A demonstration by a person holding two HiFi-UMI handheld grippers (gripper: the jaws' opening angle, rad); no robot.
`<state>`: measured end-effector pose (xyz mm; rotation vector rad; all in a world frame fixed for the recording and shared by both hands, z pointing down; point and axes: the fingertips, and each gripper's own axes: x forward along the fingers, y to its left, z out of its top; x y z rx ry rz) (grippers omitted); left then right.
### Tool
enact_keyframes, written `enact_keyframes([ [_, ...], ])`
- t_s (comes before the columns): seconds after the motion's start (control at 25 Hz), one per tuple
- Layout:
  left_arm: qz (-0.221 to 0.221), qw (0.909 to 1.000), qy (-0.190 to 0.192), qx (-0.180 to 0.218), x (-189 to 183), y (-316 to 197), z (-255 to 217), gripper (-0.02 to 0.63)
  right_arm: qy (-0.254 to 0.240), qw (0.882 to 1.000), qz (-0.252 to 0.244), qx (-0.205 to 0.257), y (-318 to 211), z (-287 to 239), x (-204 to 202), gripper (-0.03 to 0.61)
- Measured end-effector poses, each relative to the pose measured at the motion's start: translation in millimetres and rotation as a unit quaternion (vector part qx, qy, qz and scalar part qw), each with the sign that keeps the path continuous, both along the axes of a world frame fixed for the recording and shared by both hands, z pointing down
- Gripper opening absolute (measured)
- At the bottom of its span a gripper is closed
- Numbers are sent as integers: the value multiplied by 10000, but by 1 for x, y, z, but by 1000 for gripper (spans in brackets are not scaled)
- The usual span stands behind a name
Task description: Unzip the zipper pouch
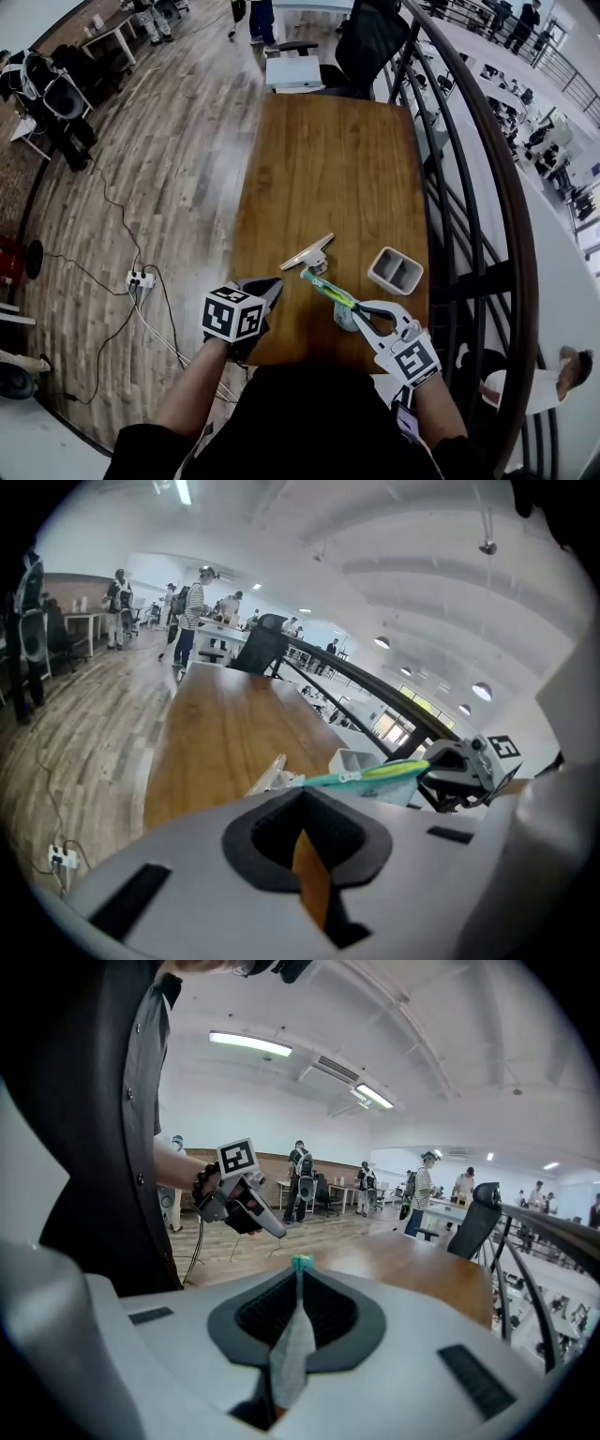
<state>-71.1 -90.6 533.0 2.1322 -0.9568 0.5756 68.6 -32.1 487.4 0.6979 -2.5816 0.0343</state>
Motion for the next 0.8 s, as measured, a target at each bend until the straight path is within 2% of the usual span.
enact_keyframes([
  [0.08,117,9995,295,-80,1,3,-4,9,-72,10000,9,-28,-2,-1,3,18],
  [0.2,320,9964,771,-147,21,9,-9,11,-169,9998,27,-94,-2,-5,1,18],
  [0.32,321,9925,1148,-281,40,8,-3,11,-125,9998,-119,56,-1,-11,-4,18],
  [0.56,35,9708,2319,-619,51,3,-8,19,-21,9990,-374,237,7,-22,-12,18],
  [0.64,78,9649,2549,-622,50,1,-14,47,71,9986,-447,267,10,-25,-16,18],
  [0.8,260,9554,2815,-854,54,2,-14,158,158,9981,-521,283,13,-27,-21,18],
])
